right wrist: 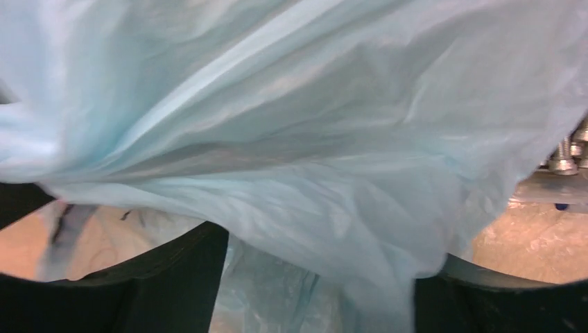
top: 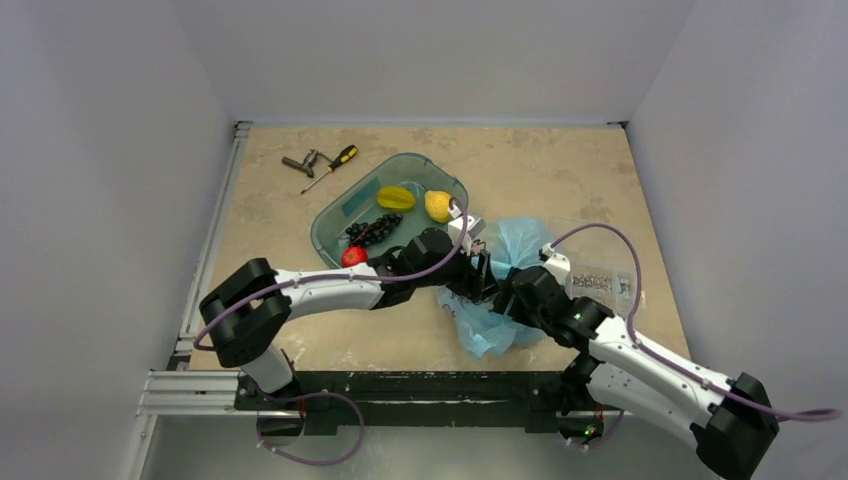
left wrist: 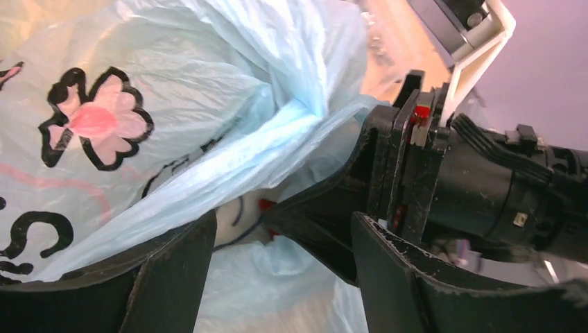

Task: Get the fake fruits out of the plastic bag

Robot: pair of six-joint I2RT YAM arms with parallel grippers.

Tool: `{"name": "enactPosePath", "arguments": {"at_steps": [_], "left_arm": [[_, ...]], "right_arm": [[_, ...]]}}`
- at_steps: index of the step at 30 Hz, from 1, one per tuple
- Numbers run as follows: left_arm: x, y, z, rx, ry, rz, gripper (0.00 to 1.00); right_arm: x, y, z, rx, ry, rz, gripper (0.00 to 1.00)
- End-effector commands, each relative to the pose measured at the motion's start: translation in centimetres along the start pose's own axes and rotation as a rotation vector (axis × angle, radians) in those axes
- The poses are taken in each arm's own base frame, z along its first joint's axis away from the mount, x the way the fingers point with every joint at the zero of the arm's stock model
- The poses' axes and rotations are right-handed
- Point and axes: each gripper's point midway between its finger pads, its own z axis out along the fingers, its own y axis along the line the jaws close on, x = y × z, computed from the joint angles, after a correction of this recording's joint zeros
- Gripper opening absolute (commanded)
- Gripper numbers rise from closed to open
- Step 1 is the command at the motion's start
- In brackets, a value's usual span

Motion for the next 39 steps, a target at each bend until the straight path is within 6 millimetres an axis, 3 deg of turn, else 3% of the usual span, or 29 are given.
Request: {"name": "enactPosePath", "arguments": {"at_steps": [1, 3, 6, 9, 11, 13, 16, 19, 22, 26, 30, 33, 35, 37, 39], "left_arm": [[-2.1, -7.0, -3.1, 0.243, 0.044, -0.007, 0.72], [-2.1, -7.6, -4.2, 0.273, 0.042, -0.011, 0.72], [-2.1, -7.8, -5.7, 0.278, 0.048, 0.027, 0.72], [-2.1, -8.0, -7.4, 0.277, 0.055, 0.065, 0.70], [-2.5, -8.5, -8.6, 0.291, 0.043, 0.078, 0.68], [-2.5, -8.8, -9.7, 0.309, 0.030, 0.086, 0.66], [-1.9, -8.4, -11.1, 0.300, 0.015, 0.077, 0.65], [-0.9, -7.8, -12.3, 0.296, 0.010, 0.057, 0.65], [0.3, -7.2, -12.6, 0.279, 0.039, 0.049, 0.66], [2.5, -6.1, -11.5, 0.250, 0.109, 0.015, 0.61], [4.7, -7.1, -11.4, 0.311, 0.134, -0.040, 0.55], [6.3, -7.3, -11.5, 0.322, 0.142, -0.067, 0.53], [7.3, -7.1, -11.5, 0.317, 0.147, -0.082, 0.53], [7.5, -7.3, -11.6, 0.327, 0.136, -0.084, 0.53], [7.8, -7.5, -11.6, 0.330, 0.136, -0.087, 0.52]], "right_arm": [[-3.2, 2.8, -4.3, -0.130, -0.055, -0.007, 0.75], [-3.8, 4.0, -6.1, -0.188, -0.042, -0.023, 0.80], [-5.1, 3.2, -7.8, -0.131, -0.053, -0.055, 0.83], [-6.6, 4.0, -10.3, -0.166, -0.059, -0.122, 0.87], [-7.1, 6.1, -12.4, -0.275, -0.049, -0.156, 0.89], [-7.6, 6.8, -13.3, -0.306, -0.049, -0.208, 0.86], [-8.1, 8.8, -14.2, -0.391, -0.053, -0.255, 0.85], [-8.5, 11.1, -14.6, -0.477, -0.054, -0.195, 0.91], [-9.9, 12.5, -16.6, -0.514, -0.068, -0.137, 0.92], [-11.1, 11.8, -18.3, -0.517, -0.122, -0.182, 0.93], [-12.7, 10.3, -17.5, -0.379, -0.170, -0.424, 0.94], [-13.1, 11.4, -16.6, -0.369, -0.155, -0.599, 0.99], [-12.2, 11.4, -14.3, -0.332, -0.090, -0.726, 0.99], [-12.5, 10.1, -11.6, -0.195, -0.071, -0.806, 0.99], [-11.7, 10.2, -10.2, -0.210, -0.065, -0.932, 0.98]]}}
